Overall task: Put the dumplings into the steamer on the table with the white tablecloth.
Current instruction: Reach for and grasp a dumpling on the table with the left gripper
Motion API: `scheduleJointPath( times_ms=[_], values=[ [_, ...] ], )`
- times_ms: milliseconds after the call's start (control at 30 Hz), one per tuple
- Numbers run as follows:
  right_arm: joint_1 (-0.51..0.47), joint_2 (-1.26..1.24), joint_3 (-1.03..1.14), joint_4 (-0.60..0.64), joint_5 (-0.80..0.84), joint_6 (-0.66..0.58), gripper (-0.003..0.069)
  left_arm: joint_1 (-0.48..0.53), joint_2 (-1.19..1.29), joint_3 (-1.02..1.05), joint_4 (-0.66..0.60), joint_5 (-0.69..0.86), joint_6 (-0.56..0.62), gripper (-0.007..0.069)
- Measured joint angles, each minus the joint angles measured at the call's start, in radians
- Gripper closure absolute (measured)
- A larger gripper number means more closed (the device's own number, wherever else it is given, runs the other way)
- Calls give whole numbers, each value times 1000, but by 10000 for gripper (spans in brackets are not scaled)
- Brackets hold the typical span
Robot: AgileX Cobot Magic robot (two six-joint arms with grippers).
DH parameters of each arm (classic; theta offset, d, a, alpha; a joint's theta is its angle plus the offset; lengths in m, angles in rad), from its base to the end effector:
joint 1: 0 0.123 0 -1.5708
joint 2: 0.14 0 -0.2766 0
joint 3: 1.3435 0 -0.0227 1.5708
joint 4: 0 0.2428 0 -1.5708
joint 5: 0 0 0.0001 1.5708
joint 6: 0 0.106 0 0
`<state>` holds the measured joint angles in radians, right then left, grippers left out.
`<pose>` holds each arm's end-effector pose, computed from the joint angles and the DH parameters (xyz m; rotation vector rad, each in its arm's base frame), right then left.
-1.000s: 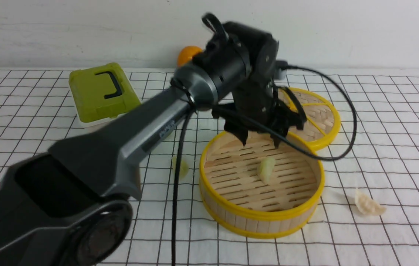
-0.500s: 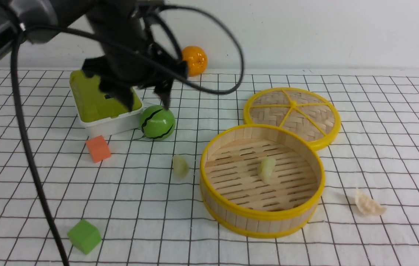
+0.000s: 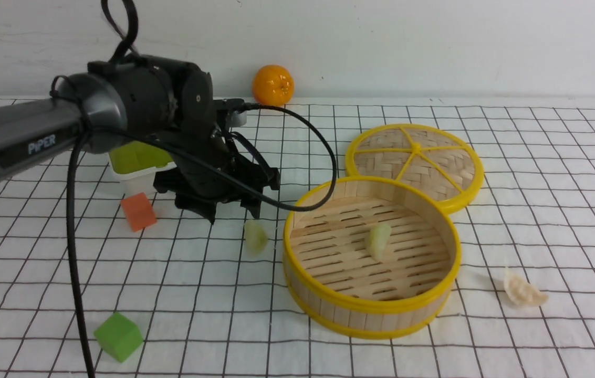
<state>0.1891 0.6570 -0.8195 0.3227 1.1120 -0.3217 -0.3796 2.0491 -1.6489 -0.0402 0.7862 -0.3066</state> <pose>0.0965 0.0492 0.3271 -0.5632 2.3285 0.3538 0.4135 -0.1682 0.2008 0.0693 2.6961 -0.2628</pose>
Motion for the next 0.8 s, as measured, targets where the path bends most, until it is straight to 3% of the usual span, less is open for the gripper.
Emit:
scheduleJointPath(
  times_ms=[200,300,400,467,500,800],
  values=[
    [0,0,0,-17,0,0,604,0,67,0,-40,-57,-2,108],
    [0,0,0,-17,0,0,601,0,106,0,-57,-51,-3,149],
    [0,0,0,-17,0,0,600,0,110,0,-59,-46,-4,230],
    [0,0,0,-19,0,0,599,0,110,-5,-60,-23,-1,369],
    [0,0,0,-19,0,0,599,0,110,-11,-60,-11,0,403],
    [0,0,0,-22,1,0,593,-29,67,-223,-60,211,82,396]
  ],
)
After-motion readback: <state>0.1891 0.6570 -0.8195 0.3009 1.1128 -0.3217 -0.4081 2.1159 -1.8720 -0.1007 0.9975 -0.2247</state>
